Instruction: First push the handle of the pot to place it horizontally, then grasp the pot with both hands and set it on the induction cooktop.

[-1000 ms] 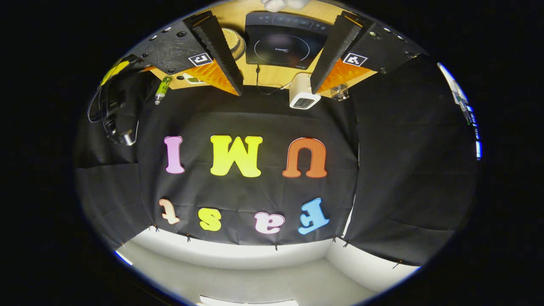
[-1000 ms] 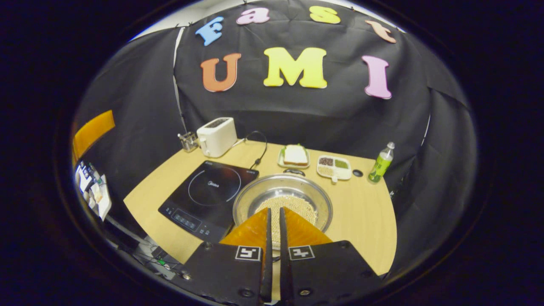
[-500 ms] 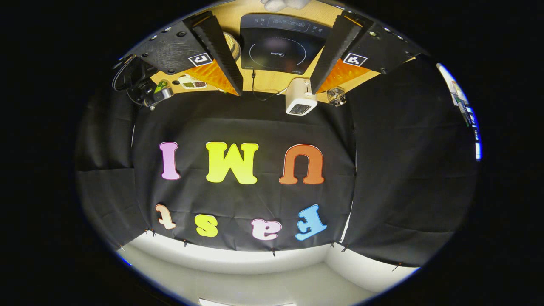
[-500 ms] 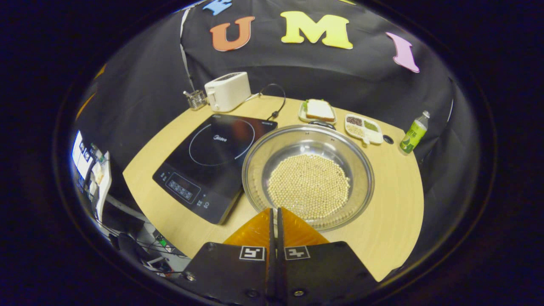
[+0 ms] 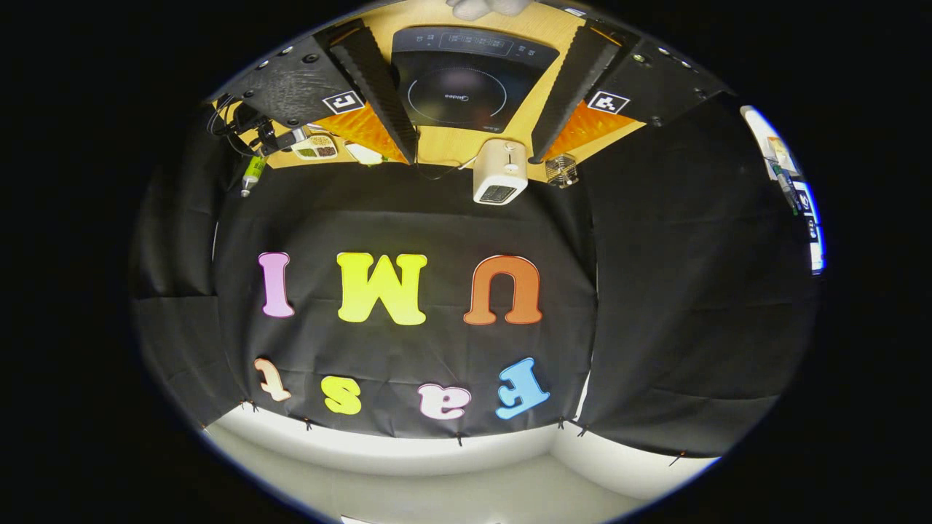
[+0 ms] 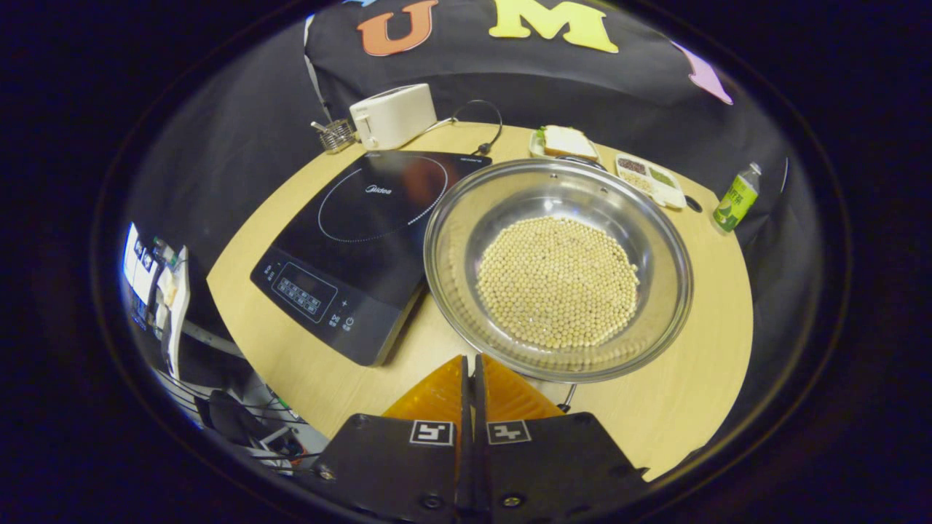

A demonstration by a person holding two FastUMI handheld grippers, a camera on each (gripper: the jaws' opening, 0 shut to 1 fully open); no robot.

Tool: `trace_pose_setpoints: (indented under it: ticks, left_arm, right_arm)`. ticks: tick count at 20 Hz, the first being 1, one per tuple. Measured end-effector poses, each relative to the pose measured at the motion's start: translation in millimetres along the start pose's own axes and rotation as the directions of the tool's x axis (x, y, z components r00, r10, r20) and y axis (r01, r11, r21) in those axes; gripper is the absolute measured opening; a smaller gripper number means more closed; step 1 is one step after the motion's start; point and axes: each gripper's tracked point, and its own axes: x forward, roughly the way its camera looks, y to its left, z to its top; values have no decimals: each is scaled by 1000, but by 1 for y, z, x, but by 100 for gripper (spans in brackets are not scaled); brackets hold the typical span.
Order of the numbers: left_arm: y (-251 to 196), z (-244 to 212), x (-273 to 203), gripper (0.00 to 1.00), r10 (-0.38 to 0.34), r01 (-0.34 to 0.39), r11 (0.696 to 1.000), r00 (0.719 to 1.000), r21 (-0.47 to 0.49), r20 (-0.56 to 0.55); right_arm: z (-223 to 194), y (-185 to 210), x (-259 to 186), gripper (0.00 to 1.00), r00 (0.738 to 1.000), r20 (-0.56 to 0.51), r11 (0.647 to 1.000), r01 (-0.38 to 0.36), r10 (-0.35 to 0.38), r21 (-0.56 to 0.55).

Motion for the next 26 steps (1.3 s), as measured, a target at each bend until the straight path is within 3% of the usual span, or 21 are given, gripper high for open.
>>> trace_pose_setpoints:
  ticks: [1,10,11,13,26]
  left_arm:
    - [0,-1,1,95,1,-1,1000,1000,1,-2]
    - [0,-3,-1,95,3,-3,1000,1000,2,-13]
    - [0,-3,-2,95,2,-2,1000,1000,3,-15]
    - [-2,-4,-4,95,-1,1,1000,1000,0,-18]
    - [-28,-5,-2,95,-56,56,998,998,-8,-19]
  right_arm:
    - [1,2,0,0,1000,9,1000,-4,4,5]
    - [-17,17,13,4,999,-24,999,-40,40,12]
    - [-18,14,12,0,999,-24,999,-36,37,20]
    - [-24,6,13,4,999,-37,999,-27,29,35]
    - [-47,-54,8,1,997,-39,991,66,-62,117]
